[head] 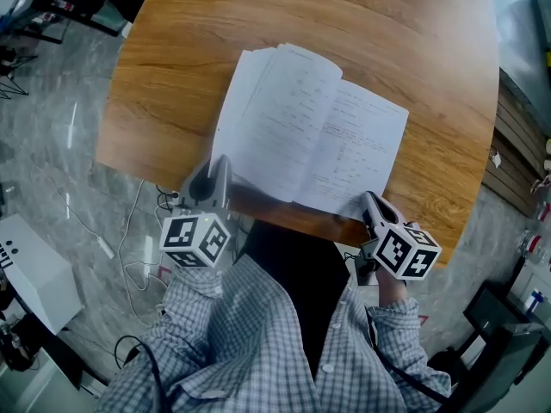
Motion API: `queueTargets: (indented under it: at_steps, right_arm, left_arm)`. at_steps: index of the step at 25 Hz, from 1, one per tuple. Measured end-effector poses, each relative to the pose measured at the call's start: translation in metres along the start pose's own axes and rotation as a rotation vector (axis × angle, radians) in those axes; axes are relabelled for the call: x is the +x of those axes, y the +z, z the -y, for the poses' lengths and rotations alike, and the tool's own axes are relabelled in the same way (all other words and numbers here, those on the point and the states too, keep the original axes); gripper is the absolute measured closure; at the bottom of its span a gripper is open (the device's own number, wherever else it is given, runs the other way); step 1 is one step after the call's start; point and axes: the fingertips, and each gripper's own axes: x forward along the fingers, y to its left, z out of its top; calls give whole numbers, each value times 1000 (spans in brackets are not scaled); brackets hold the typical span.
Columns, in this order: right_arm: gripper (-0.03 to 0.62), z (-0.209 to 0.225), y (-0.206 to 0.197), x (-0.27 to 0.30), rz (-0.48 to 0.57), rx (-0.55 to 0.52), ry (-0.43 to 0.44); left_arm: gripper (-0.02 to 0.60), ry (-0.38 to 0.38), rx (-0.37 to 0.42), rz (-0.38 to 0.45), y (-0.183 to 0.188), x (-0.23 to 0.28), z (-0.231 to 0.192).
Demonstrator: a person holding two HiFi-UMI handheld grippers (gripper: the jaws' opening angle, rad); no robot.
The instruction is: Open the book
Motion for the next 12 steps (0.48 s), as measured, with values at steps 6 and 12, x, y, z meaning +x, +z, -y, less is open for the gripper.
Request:
queueTargets:
  at_steps: [6, 12]
  right_arm:
    - [574, 0, 1, -1, -2, 6, 2]
    - [574, 1, 2, 0, 1, 7, 9]
  left_arm:
    - [495, 30, 60, -97, -11, 1, -12]
    - [497, 66, 133, -72, -3, -17, -22]
